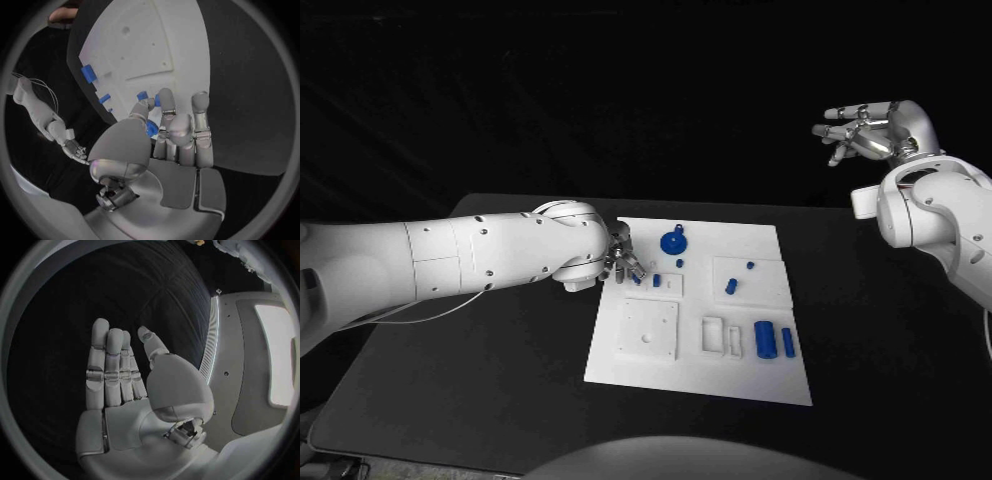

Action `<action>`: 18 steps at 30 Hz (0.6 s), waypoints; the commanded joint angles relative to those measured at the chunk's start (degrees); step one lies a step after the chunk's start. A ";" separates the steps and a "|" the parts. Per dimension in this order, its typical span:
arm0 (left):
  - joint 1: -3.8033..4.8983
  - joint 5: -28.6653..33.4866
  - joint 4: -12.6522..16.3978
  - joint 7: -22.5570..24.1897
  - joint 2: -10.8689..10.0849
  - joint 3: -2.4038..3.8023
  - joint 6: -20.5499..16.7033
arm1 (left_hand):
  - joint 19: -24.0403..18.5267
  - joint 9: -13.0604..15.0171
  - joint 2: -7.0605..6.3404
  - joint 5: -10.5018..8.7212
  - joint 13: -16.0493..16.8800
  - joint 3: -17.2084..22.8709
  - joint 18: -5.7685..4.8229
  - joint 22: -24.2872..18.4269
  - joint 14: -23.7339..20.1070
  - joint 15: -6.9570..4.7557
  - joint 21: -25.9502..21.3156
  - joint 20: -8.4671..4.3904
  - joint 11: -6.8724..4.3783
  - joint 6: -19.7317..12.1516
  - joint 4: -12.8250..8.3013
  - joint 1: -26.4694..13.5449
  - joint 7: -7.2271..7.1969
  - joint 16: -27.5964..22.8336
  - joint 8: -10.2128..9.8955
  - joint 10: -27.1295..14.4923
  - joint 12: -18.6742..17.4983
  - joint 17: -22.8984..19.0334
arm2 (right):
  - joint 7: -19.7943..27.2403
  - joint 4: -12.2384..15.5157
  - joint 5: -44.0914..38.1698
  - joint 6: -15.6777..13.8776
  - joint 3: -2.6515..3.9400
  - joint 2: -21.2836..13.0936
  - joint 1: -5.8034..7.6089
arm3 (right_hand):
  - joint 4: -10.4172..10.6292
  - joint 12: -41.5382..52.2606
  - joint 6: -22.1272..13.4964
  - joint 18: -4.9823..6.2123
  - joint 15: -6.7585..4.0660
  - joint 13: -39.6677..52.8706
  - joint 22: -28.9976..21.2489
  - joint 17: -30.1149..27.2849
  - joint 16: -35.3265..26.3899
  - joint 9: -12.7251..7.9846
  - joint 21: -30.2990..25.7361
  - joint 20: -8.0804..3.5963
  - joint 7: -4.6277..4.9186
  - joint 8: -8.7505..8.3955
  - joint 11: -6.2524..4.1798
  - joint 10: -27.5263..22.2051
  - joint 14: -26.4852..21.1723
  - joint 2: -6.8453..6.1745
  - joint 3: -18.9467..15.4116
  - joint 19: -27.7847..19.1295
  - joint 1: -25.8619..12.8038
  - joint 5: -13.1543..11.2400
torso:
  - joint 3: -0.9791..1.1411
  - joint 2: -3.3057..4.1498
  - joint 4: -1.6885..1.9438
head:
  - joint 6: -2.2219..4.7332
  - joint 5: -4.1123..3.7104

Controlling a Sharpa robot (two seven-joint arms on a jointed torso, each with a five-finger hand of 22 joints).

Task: Assemble the parts on the task board

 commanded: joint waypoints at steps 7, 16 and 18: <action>-0.09 -0.37 -0.05 0.55 0.18 0.03 1.60 | 0.24 0.16 0.36 0.32 0.12 8.42 -0.15 0.97 0.36 -0.11 0.06 -0.02 0.05 0.45 -8.05 0.20 0.00 -0.38 0.34 0.32 -0.32 0.02 | 0.51 0.03 0.35 1.05 -0.02 0.16 0.01 | -0.12 -0.20 0.07 0.01 -0.08 -0.30 -0.12 -0.04 -0.14 0.01 0.19 0.16 0.36 0.10 0.21 0.29 -0.20 0.00 0.53 1.73 -0.31 -0.42 | 0.01 0.01 0.01 | 0.02 -0.02; -0.10 -0.27 -0.08 0.61 0.29 0.04 2.44 | 0.24 0.25 0.33 0.41 0.14 8.46 -0.19 0.97 0.37 -0.12 0.04 -0.04 0.06 0.43 -8.07 0.22 0.00 -0.38 0.38 0.33 -0.35 0.08 | 0.69 -0.05 0.44 1.10 -0.04 0.30 -0.01 | -0.19 -0.22 0.11 0.01 -0.08 -0.35 -0.13 -0.05 -0.16 0.01 0.20 0.16 0.36 0.09 0.22 0.25 -0.21 0.02 0.60 1.73 -0.27 -0.51 | 0.02 -0.01 0.03 | -0.15 0.04; -0.10 -0.24 -0.08 0.63 0.31 0.04 2.55 | 0.24 0.25 0.33 0.41 0.14 8.46 -0.19 0.97 0.37 -0.12 0.04 -0.04 0.06 0.43 -8.07 0.22 0.00 -0.38 0.38 0.33 -0.35 0.08 | 0.70 -0.07 0.44 1.12 -0.05 0.33 -0.02 | -0.19 -0.22 0.11 0.01 -0.08 -0.35 -0.13 -0.05 -0.16 0.01 0.20 0.16 0.36 0.09 0.22 0.25 -0.21 0.02 0.60 1.73 -0.27 -0.51 | 0.03 -0.02 0.03 | -0.15 0.04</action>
